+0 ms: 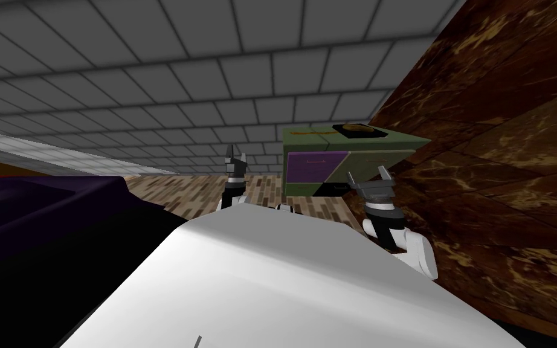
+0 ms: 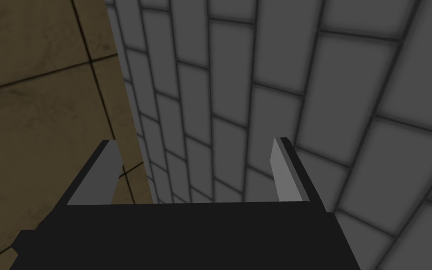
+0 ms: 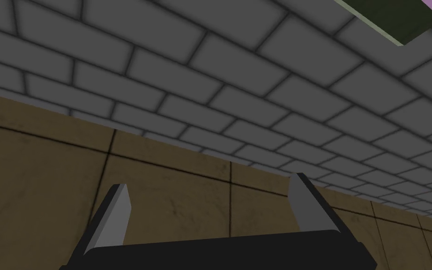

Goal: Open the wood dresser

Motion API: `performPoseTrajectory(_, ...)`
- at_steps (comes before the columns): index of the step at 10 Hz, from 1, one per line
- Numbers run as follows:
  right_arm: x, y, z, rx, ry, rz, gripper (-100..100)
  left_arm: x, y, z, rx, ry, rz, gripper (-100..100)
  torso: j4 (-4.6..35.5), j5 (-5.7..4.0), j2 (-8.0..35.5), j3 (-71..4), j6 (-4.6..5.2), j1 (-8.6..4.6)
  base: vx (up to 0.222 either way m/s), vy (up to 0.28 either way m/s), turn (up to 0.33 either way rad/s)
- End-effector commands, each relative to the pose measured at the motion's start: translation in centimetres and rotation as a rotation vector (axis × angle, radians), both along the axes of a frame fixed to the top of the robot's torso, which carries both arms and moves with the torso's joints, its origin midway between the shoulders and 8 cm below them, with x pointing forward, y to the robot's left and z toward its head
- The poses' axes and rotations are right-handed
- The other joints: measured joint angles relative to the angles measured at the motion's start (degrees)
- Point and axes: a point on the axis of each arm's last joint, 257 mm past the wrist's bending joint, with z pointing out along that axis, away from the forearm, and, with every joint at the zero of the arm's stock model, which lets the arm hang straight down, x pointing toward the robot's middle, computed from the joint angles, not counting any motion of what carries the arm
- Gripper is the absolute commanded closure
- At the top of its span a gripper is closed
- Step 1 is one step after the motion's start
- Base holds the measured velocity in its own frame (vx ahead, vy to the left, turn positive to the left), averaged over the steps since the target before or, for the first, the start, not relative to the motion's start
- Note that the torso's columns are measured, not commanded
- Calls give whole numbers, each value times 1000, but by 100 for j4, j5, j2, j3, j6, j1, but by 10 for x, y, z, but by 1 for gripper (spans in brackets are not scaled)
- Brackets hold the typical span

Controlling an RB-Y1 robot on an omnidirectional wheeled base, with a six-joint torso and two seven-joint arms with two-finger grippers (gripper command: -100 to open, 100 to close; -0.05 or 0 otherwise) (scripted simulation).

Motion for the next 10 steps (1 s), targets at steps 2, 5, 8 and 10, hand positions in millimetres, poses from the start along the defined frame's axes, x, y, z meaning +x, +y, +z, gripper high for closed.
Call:
performPoseTrajectory(2,6,-14,-10,-134,-9,-86,-100,0,0,0,0,0,0,0,6,-4,22,13,1,-16,33,44,15)
performPoseTrajectory(5,9,-24,-17,-234,-18,-150,-100,0,0,0,0,0,0,0,0,4,-1,-1,-1,13,56,78,19)
performPoseTrajectory(8,12,-34,-24,-319,-21,-204,-100,0,0,0,0,0,0,0,2,0,8,4,0,-4,56,63,15)
performPoseTrajectory(10,14,-44,-31,-397,-21,-253,-100,0,0,0,0,0,0,0,4,-3,13,9,0,-6,44,44,26)
